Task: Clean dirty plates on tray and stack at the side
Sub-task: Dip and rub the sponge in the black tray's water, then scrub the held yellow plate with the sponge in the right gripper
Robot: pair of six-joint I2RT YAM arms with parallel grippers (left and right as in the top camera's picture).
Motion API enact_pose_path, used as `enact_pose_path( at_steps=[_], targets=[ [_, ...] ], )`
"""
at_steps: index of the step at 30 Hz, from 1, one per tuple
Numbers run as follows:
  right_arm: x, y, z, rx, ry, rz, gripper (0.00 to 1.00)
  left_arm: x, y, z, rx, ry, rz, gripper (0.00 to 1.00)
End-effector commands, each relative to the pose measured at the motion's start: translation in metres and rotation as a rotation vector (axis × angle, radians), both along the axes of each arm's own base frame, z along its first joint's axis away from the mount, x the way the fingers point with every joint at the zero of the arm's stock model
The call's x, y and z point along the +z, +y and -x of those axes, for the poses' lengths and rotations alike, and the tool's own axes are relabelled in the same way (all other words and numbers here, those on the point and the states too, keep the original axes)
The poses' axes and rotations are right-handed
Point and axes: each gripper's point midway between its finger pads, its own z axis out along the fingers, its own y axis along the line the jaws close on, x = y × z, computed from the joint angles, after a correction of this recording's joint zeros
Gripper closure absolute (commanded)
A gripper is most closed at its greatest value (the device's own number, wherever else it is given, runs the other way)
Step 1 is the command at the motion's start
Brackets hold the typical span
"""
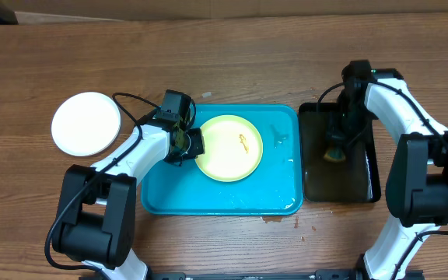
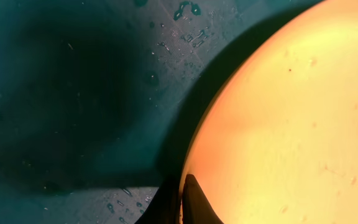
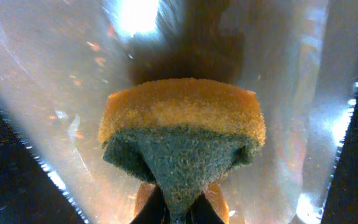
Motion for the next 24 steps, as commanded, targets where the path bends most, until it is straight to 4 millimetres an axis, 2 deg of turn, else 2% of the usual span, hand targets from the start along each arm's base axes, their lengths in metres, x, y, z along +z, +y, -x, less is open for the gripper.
enact_pose_path(
  at_steps=[1, 4, 10, 13, 16, 19, 24],
  targets=[
    [0.03, 0.002, -0.022, 0.008, -0.077, -0.008, 0.96, -0.006, -0.002, 0.002, -0.008, 0.014, -0.009, 0.96],
    [0.044, 0.002, -0.022, 0.037, -0.086, 0.049, 0.96, -0.005, -0.003, 0.003, -0.009, 0.019, 0.005, 0.96],
    [0.047, 0.002, -0.015, 0.073, -0.075, 0.207, 0.96, -0.003, -0.015, 0.006, -0.026, 0.032, 0.07, 0.96],
    [0.054, -0.011, -0.017, 0.034, -0.101, 0.374, 0.96, -0.002, -0.015, 0.005, -0.026, 0.029, 0.07, 0.94],
    [0.05, 0.006, -0.021, 0.033, -0.118, 0.29, 0.96, -0.002, -0.015, 0.005, -0.026, 0.029, 0.071, 0.93],
    [0.051, 0.001, -0.018, 0.078, -0.102, 0.323, 0.96, -0.002, -0.015, 0.005, -0.026, 0.029, 0.071, 0.92],
    [0.053, 0.013, -0.017, 0.108, -0.094, 0.253, 0.96, -0.002, -0.015, 0.005, -0.026, 0.029, 0.071, 0.91]
  ],
)
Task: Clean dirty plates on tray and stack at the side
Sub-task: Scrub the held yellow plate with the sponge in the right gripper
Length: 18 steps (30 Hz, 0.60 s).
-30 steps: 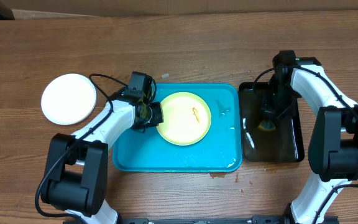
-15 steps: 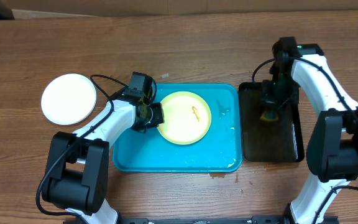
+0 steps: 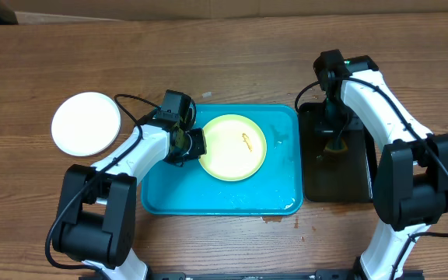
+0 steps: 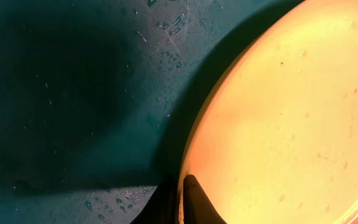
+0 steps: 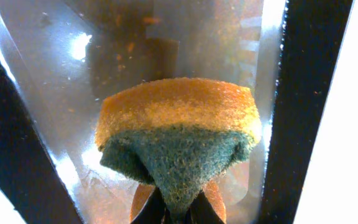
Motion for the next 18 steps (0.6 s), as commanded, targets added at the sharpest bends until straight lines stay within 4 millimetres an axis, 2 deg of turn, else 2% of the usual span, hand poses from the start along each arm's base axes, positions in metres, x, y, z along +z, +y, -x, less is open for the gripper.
enact_pose_path(
  at_steps=[1, 3, 5, 9, 18],
  targets=[
    [0.023, 0.006, -0.009, 0.025, -0.054, -0.029, 0.96, -0.003, -0.005, 0.001, -0.012, 0.012, 0.016, 0.91],
    [0.032, 0.012, -0.012, 0.035, -0.067, -0.039, 0.96, -0.003, -0.005, 0.001, -0.012, 0.012, 0.017, 0.91],
    [0.042, 0.026, -0.018, 0.054, -0.088, -0.076, 0.96, -0.003, -0.005, 0.001, -0.012, 0.01, 0.017, 0.91],
    [0.059, 0.067, -0.025, 0.118, -0.133, -0.167, 0.96, -0.003, -0.006, 0.001, -0.012, 0.01, 0.017, 0.9],
    [0.058, 0.168, -0.021, 0.351, -0.227, -0.223, 0.96, -0.003, -0.006, 0.001, -0.012, 0.009, 0.017, 0.88]
  ],
)
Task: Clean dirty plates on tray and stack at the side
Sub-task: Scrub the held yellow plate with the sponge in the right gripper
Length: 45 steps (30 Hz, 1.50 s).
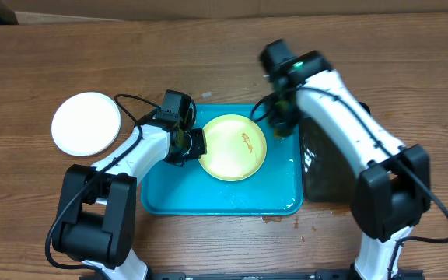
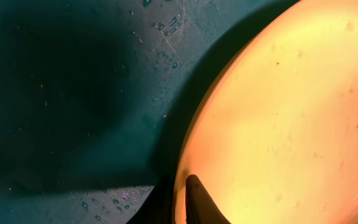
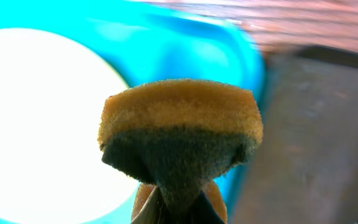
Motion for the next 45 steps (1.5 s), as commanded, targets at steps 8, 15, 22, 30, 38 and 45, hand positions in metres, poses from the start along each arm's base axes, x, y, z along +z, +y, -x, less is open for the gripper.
enact_pose_path(
  at_steps=[8, 15, 22, 30, 38, 45],
  targets=[
    [-0.021, 0.059, 0.006, 0.07, -0.11, 0.129, 0.96, -0.004, -0.004, 0.001, -0.01, 0.011, 0.009, 0.88],
    [-0.054, 0.058, 0.0, 0.071, -0.123, 0.239, 0.96, -0.004, -0.004, 0.001, -0.01, 0.012, 0.009, 0.96],
    [-0.083, 0.06, 0.002, 0.072, -0.077, 0.251, 0.96, -0.004, -0.004, 0.001, -0.01, 0.012, 0.009, 0.96],
    [-0.117, 0.076, 0.023, 0.098, 0.084, 0.114, 0.96, -0.004, -0.004, 0.001, -0.01, 0.012, 0.009, 0.96],
    [-0.119, 0.099, 0.039, 0.101, 0.274, -0.172, 0.96, -0.004, -0.004, 0.001, -0.01, 0.011, 0.009, 0.96],
    [-0.11, 0.116, 0.047, 0.099, 0.36, -0.339, 0.96, -0.004, -0.004, 0.001, -0.01, 0.011, 0.01, 0.96]
  ],
)
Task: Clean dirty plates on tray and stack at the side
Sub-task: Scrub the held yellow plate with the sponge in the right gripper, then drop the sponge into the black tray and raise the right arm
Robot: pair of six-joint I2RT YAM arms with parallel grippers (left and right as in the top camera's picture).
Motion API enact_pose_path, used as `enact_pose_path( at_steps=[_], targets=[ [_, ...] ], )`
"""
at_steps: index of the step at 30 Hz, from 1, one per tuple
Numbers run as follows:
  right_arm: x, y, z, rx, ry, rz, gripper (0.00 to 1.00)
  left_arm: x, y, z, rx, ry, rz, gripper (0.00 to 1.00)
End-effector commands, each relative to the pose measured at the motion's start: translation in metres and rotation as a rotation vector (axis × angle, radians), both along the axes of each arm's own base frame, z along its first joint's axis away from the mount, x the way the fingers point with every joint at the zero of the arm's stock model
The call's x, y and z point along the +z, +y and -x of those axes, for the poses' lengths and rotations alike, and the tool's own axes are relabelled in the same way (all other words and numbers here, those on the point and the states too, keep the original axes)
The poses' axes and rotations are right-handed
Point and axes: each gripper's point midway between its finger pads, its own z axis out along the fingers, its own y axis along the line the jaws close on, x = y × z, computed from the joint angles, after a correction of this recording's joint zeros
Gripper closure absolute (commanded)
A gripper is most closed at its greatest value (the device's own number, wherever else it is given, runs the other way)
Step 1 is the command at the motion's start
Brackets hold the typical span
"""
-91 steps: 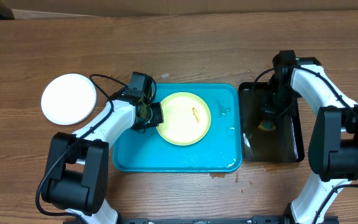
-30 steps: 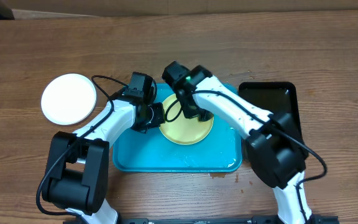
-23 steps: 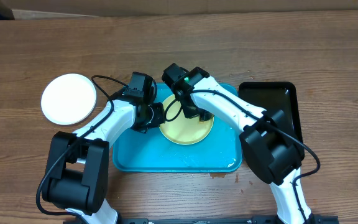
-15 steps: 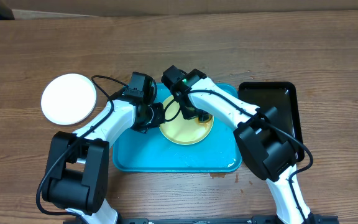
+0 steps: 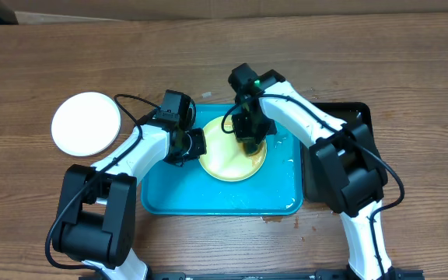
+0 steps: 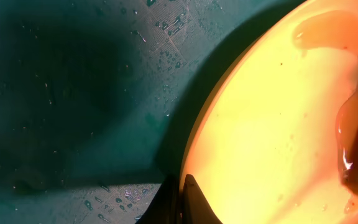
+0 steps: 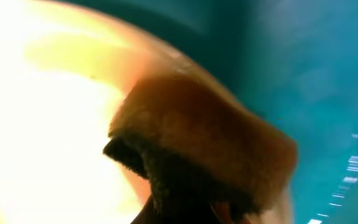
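Observation:
A yellow plate (image 5: 222,159) lies in the blue tray (image 5: 208,201). My left gripper (image 5: 194,145) is shut on the plate's left rim (image 6: 194,155), its fingertips (image 6: 190,196) pinching the edge. My right gripper (image 5: 249,140) is shut on a yellow-and-green sponge (image 7: 210,134), which presses down on the plate's middle. The sponge (image 6: 356,149) shows at the right edge of the left wrist view. The red stain is hidden under the sponge. A clean white plate (image 5: 86,123) rests on the table at the left.
A black tray (image 5: 341,167) of dark water stands right of the blue tray. Water drops (image 6: 166,28) lie on the blue tray's floor. A small spill (image 5: 280,219) marks the wood at the tray's front right corner.
My right gripper has moved left and down from over the tray's right part onto the plate, and the sponge now covers the red stain. The left gripper holds the rim as before.
The right gripper held the sponge in the black tray's water while the left pinched the yellow plate's rim. Then the sponge was lifted above the black tray, then over the blue tray's right side. Now it presses on the plate.

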Motion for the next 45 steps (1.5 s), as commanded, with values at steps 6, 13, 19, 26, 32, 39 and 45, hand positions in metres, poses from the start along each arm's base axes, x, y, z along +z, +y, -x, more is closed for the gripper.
enact_pose_path(
  at_steps=[6, 13, 19, 26, 32, 39, 45],
  targets=[
    [-0.001, 0.052, 0.029, 0.046, 0.159, -0.269, 0.96, -0.003, -0.006, 0.001, -0.012, 0.01, 0.018, 0.96],
    [0.075, 0.05, -0.013, 0.032, 0.091, -0.513, 0.96, -0.003, -0.006, 0.001, -0.013, 0.011, 0.02, 0.96],
    [0.121, -0.012, -0.024, -0.027, 0.033, -0.456, 0.96, -0.003, -0.006, 0.001, -0.013, 0.01, 0.02, 0.95],
    [0.111, -0.147, -0.024, -0.227, 0.034, -0.043, 0.96, -0.003, -0.006, 0.001, -0.013, 0.01, 0.021, 0.84],
    [0.083, -0.211, 0.001, -0.299, 0.128, 0.179, 0.96, -0.003, -0.006, 0.0, -0.013, 0.009, 0.021, 0.82],
    [0.039, -0.229, 0.011, -0.349, 0.14, 0.266, 0.96, -0.003, -0.006, 0.001, -0.014, 0.01, 0.021, 0.82],
    [0.023, -0.229, 0.01, -0.365, 0.122, 0.262, 0.8, -0.003, -0.006, 0.001, -0.014, 0.009, 0.02, 0.82]
  ],
)
